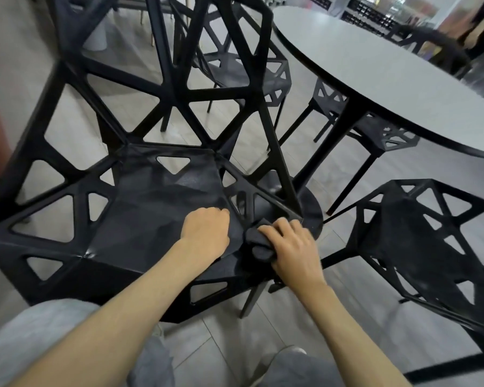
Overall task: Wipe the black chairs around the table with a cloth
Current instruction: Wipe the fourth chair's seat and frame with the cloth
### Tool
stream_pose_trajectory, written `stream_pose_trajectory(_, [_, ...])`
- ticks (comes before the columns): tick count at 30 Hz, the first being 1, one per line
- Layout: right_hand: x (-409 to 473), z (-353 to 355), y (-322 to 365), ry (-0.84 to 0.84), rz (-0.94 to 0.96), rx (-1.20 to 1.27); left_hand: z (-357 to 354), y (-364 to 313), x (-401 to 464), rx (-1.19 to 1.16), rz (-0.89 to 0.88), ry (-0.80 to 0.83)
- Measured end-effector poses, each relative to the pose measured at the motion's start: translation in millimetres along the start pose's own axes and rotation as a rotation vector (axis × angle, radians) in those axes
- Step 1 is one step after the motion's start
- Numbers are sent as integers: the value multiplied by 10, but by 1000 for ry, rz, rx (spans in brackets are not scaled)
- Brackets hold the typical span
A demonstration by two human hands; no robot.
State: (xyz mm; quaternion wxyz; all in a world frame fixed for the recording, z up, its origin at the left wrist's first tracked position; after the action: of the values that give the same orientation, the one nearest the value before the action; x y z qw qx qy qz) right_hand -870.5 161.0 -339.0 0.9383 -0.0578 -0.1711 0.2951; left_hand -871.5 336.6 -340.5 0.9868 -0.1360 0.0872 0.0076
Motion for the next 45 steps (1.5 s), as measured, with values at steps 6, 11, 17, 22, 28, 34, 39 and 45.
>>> stream_pose_trajectory(6, [153, 119, -541, -61, -401, 39, 30, 78, 16, -73, -29, 12])
stream_pose_trajectory(11, [13, 22, 85, 73, -148, 84, 17, 51, 8, -41, -36, 40])
stream_pose_trajectory(17, [141, 235, -664, 28, -400, -39, -12, 47, 20, -9, -23, 118])
stream_pose_trajectory(22, [655, 68, -320, 101, -282, -117, -28, 60, 50, 5, 15, 218])
stream_pose_trajectory(28, [1248, -127, -62, 190, -215, -208, -49, 90, 54, -26, 12, 266])
stream_pose_trajectory(34, [542, 252, -451, 226, -245, -210, -26, 153, 54, -36, 26, 318])
stream_pose_trajectory(39, [309, 309, -602, 191, -291, -197, -56, 83, -2, -32, 32, 308])
stream_pose_trajectory(45, [1042, -7, -115, 197, -189, -227, -67, 118, -10, -89, 29, 300])
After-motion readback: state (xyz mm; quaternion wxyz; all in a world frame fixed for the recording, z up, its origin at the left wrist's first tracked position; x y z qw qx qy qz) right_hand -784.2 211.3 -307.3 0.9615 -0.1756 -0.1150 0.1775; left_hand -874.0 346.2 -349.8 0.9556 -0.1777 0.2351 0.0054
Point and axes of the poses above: each hand's wrist, its own x-axis towards the middle knuckle, its own z-axis out of the back of the hand, y = z × x, the point moved 7 cm from there along x, towards the middle knuckle, and after that the axes turned 4 degrees about -x, right-handed, at the moved point
